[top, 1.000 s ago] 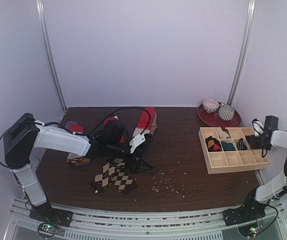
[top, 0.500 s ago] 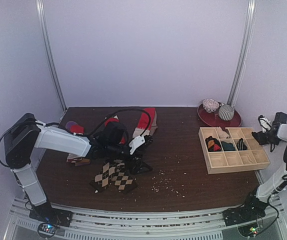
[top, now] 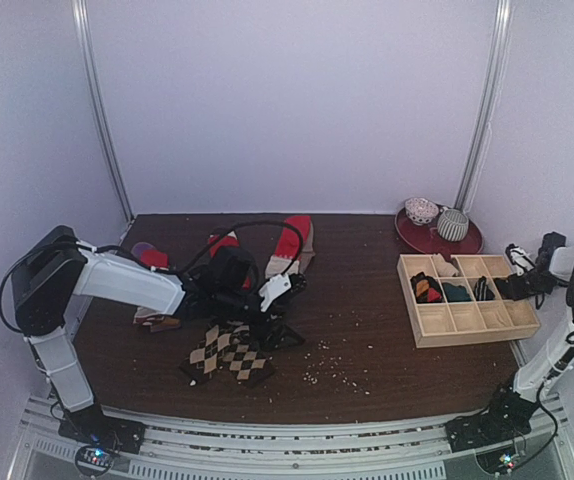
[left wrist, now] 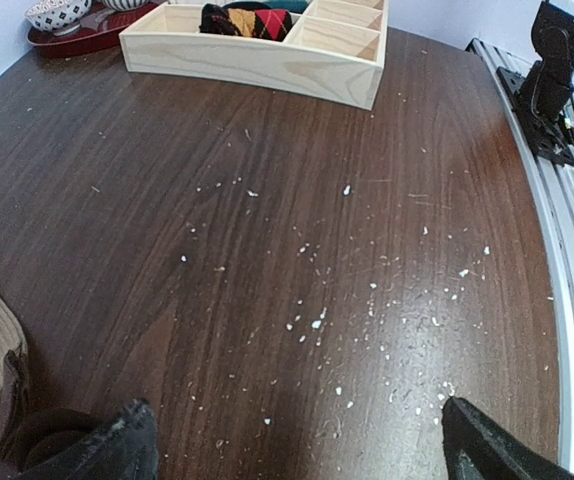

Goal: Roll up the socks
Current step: Place the sock in the storage box.

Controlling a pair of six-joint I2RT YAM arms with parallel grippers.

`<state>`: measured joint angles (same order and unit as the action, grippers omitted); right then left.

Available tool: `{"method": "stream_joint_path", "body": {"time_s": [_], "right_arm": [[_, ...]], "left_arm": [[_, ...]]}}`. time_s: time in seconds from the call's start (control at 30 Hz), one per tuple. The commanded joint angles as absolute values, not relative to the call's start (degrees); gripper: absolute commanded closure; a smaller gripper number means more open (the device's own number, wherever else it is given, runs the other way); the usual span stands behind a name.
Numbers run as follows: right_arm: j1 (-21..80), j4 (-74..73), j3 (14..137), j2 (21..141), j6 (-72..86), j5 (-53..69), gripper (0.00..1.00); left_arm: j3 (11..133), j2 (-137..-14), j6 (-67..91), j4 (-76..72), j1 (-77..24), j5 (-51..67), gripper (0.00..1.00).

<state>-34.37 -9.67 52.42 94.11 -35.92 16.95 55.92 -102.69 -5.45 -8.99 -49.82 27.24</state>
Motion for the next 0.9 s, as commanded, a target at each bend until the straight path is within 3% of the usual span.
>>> {"method": "stream_joint_path", "body": {"time_s": [0.0,0.27,0.4,0.53,0.63,0.87], "right_arm": [[-34.73,-12.49,53.49,97.49,-37.11,10.65,0.93],[-34.72,-13.59,56.79,102.76,-33.65,8.69,0.90],[-34.79,-14.67,59.00,104.36,-29.96,8.03,0.69],[-34.72,-15.65,59.95,103.97,-28.66,10.12,0.64],[-34.72,-15.95,60.31,102.98,-27.92,11.77,0.54],[-34.73,-16.56,63.37,97.51,-23.90,15.72,0.47]], "left_arm": [[56.86,-103.38,-5.83,-10.81,-49.92,27.71,0.02],[57.22,-103.67,-5.97,-10.30,-49.93,27.42,0.02],[57.26,-103.40,-6.11,-9.96,-49.93,27.08,0.02],[57.23,-103.03,-6.13,-9.76,-49.92,26.85,0.02],[57.20,-102.77,-5.98,-9.76,-49.92,26.93,0.02],[56.97,-102.03,-5.96,-9.65,-49.90,26.89,0.02]]}}
